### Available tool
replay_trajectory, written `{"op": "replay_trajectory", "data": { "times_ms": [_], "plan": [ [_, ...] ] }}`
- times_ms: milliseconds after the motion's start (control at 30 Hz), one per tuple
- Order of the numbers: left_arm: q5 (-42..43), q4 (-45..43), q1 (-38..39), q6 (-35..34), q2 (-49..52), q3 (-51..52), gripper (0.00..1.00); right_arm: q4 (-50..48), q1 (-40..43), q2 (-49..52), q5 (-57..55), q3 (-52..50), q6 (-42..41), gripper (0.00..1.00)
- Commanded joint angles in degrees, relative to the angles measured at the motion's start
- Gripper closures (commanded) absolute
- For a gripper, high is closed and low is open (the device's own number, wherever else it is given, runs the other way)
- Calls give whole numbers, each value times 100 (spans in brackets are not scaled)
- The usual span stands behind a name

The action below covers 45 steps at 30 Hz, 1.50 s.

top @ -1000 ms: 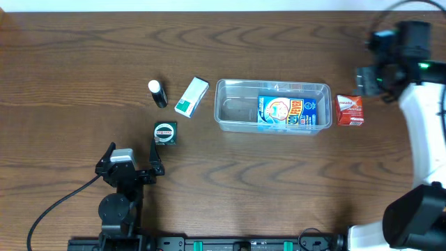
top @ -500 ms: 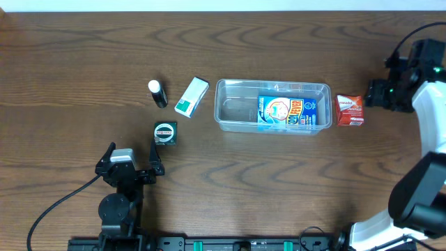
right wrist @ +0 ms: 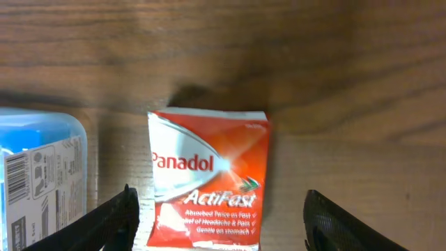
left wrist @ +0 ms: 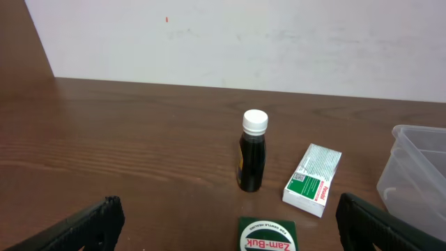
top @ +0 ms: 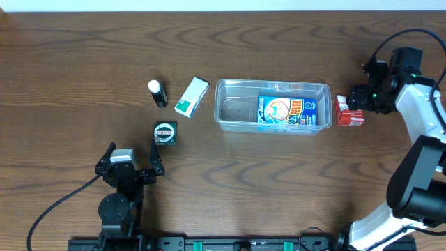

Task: Pack container
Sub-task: 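Lower the right gripper and grasp the red Panadol box, then lift the red box and carry it over the container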

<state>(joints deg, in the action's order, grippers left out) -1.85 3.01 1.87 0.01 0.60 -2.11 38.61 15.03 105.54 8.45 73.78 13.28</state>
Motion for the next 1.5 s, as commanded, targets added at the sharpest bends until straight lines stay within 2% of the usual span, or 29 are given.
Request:
{"op": "replay_trajectory", "data": {
  "times_ms": [0, 700, 1000, 1133, 1267, 1467],
  "plan": [
    [-26, 96, -35, 37, -28, 186, 2, -162, -114, 28, 149, -216, 330, 25],
    [-26, 96, -35, 37, -28, 186, 2, -1617, -155, 35, -114, -1342, 525, 24],
    [-26, 96, -35, 37, -28, 186, 2, -1718, -155, 35, -114, -1408, 522, 34],
    [-26, 96, -35, 37, -28, 186, 2, -1714, -155, 33, -168, -1405, 525, 28],
    [-26, 96, -35, 37, -28, 186, 2, -1718, -153, 33, -367, -1405, 522, 32],
    [-26, 96, -35, 37, -28, 186, 2, -1716, -155, 31, -413, -1388, 431, 48]
  ]
}}
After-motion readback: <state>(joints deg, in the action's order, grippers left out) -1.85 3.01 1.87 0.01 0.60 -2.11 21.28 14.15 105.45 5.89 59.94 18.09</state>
